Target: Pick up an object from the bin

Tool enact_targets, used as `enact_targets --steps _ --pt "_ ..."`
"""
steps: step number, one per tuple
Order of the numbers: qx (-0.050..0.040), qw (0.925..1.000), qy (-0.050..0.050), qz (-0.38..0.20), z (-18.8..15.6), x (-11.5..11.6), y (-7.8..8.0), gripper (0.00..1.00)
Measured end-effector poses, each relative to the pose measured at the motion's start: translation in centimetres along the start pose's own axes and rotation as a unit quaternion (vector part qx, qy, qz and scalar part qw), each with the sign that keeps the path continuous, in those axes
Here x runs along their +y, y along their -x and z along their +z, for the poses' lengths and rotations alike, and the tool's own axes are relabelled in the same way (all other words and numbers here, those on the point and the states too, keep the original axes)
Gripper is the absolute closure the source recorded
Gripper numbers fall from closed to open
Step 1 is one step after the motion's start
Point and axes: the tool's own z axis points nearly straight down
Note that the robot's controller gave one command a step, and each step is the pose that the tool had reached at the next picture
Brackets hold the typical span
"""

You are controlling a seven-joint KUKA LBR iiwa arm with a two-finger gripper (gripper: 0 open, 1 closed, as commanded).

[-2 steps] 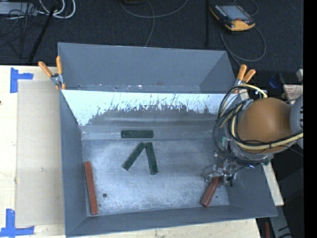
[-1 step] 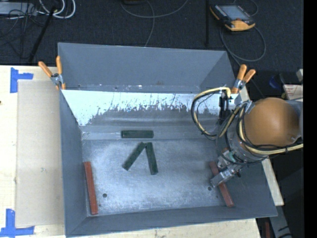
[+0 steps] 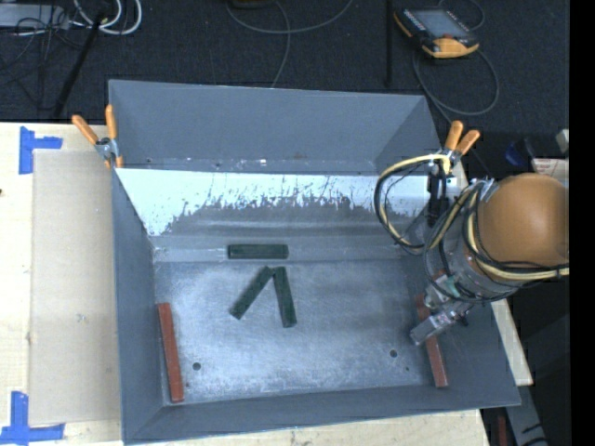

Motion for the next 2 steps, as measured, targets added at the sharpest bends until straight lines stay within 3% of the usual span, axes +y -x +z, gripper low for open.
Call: enact_targets --steps 1,2 --pt "-0.0044 0.9158 -0.005 -0.402 2.61 1.79 2.49 1.00" --pt "-0.0056 0.9022 -0.009 -0.431 2.61 2.34 1.91 1.00"
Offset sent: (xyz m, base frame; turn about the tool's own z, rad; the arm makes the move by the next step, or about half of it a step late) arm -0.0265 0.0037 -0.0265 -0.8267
